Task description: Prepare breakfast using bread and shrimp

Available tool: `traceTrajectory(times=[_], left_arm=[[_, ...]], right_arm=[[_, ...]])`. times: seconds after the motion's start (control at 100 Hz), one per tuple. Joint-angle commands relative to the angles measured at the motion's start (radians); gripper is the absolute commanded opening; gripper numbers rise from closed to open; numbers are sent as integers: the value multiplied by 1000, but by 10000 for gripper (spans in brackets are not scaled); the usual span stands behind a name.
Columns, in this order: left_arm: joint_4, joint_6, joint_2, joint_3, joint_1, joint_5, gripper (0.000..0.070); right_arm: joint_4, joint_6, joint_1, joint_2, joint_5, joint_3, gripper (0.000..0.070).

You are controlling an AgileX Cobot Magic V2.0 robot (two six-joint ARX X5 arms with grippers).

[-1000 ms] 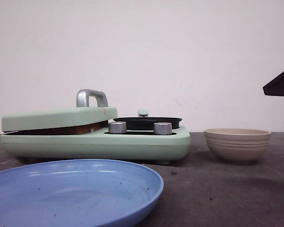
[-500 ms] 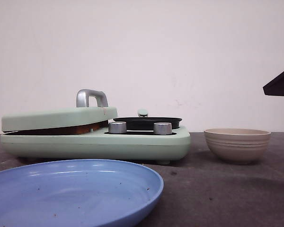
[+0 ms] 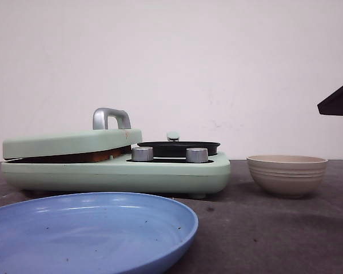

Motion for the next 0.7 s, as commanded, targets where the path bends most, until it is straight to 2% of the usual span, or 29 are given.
traceTrajectory(times=[0.0,0.21,0.41,0.51,0.69], left_arm=[[66,135,-2,-26,34,11,0],[88,192,-2,-93,140,41,0],[-119,238,-2,-97,152,148,0],[-115,296,-2,-97,148,148,0],[-115,266,-2,-97,148,148,0]], right_arm=[[13,-5,4,2,0,1,0],[13,-5,4,2,0,1,0],[13,-5,4,2,0,1,0],[14,-5,4,2,0,2,0],[14,-5,4,2,0,2,0]])
